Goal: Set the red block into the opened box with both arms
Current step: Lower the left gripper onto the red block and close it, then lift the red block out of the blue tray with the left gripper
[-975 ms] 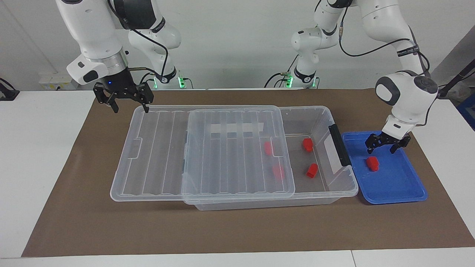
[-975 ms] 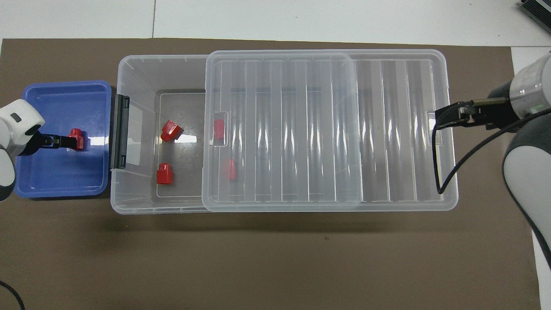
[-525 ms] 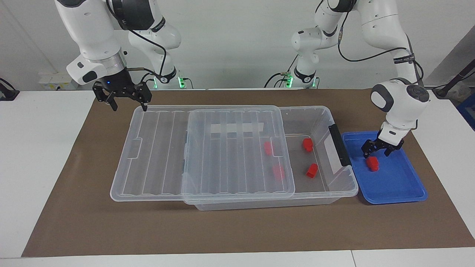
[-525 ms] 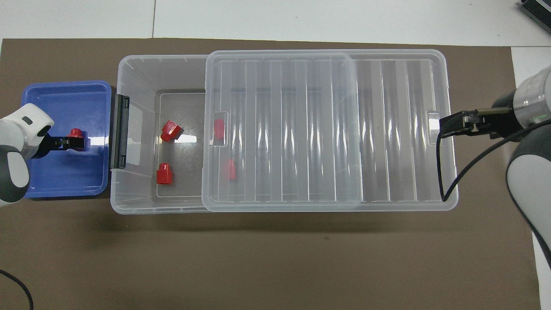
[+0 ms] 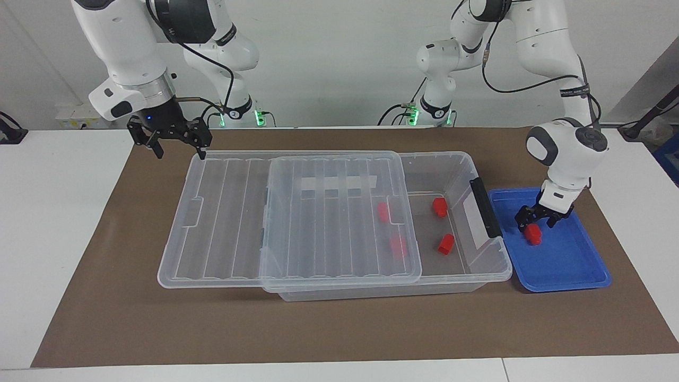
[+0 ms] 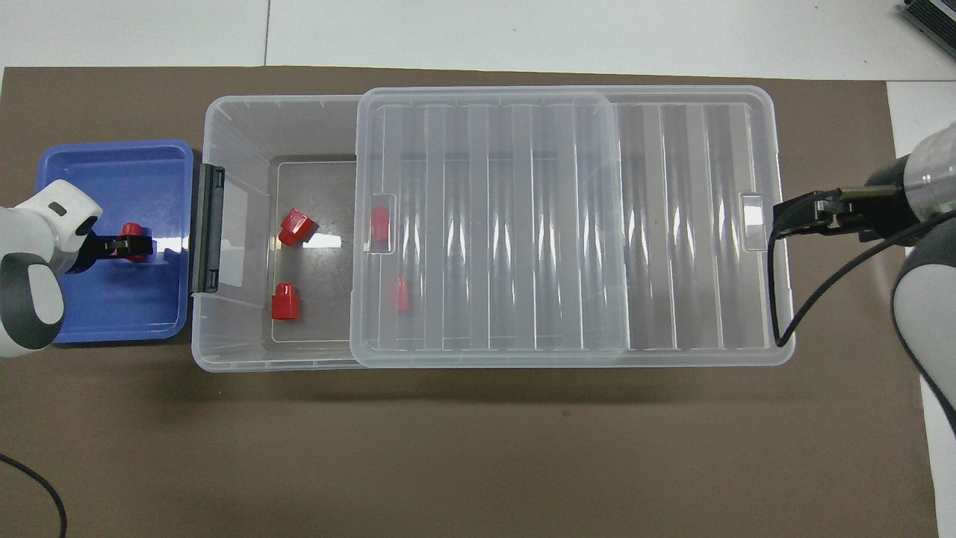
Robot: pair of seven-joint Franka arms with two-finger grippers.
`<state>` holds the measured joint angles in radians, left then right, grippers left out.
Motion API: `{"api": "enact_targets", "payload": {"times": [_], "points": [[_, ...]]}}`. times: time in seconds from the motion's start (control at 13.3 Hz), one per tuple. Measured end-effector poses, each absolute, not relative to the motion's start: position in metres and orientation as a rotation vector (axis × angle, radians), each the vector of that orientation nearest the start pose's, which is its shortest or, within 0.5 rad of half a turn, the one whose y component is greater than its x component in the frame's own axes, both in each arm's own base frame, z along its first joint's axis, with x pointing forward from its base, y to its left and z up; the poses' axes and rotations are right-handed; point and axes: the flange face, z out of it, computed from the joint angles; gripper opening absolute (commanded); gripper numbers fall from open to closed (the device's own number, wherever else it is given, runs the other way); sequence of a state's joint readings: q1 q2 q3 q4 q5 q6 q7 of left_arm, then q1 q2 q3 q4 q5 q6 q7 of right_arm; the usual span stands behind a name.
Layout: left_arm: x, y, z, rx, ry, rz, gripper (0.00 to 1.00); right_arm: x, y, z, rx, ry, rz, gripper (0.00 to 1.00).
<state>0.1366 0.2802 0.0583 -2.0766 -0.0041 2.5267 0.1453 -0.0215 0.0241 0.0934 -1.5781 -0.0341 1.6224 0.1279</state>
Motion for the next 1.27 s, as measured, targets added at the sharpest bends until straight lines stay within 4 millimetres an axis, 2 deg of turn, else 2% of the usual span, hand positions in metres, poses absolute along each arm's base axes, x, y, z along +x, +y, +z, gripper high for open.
{"api": "enact_targets", "payload": {"times": [0.22, 0.3, 0.6, 0.75, 0.82, 0.9, 1.12, 1.27], "points": [[0.590, 0.113, 0.310, -3.090, -0.097, -0.258, 0.10, 0.565, 0.036, 0.612, -3.170, 0.087, -0.036, 1.00], [0.591, 0.113, 0.310, -3.090, -0.099, -0.258, 0.00, 0.565, 0.036, 0.612, -3.170, 0.087, -0.036, 1.00], [0.590, 0.113, 0.310, -3.092, -0.107, -0.250, 0.00, 0.565, 0.036, 0.612, -3.170, 0.087, -0.037, 1.00], [0.593, 0.112, 0.321, -3.103, -0.107, -0.192, 0.00, 0.565, 0.036, 0.612, -3.170, 0.087, -0.036, 1.00], [0.596, 0.111, 0.339, -3.111, -0.105, -0.149, 0.00, 0.565, 0.036, 0.612, -3.170, 0.087, -0.036, 1.00], [0.600, 0.110, 0.365, -3.120, -0.100, -0.106, 0.00, 0.565, 0.036, 0.612, -3.170, 0.087, -0.036, 1.00], [0.602, 0.105, 0.457, -3.138, -0.095, 0.006, 0.00, 0.565, 0.036, 0.612, -3.170, 0.087, -0.036, 1.00], [0.598, 0.092, 0.515, -3.144, -0.148, 0.076, 0.00, 0.565, 0.036, 0.612, -3.170, 0.087, -0.036, 1.00]]}}
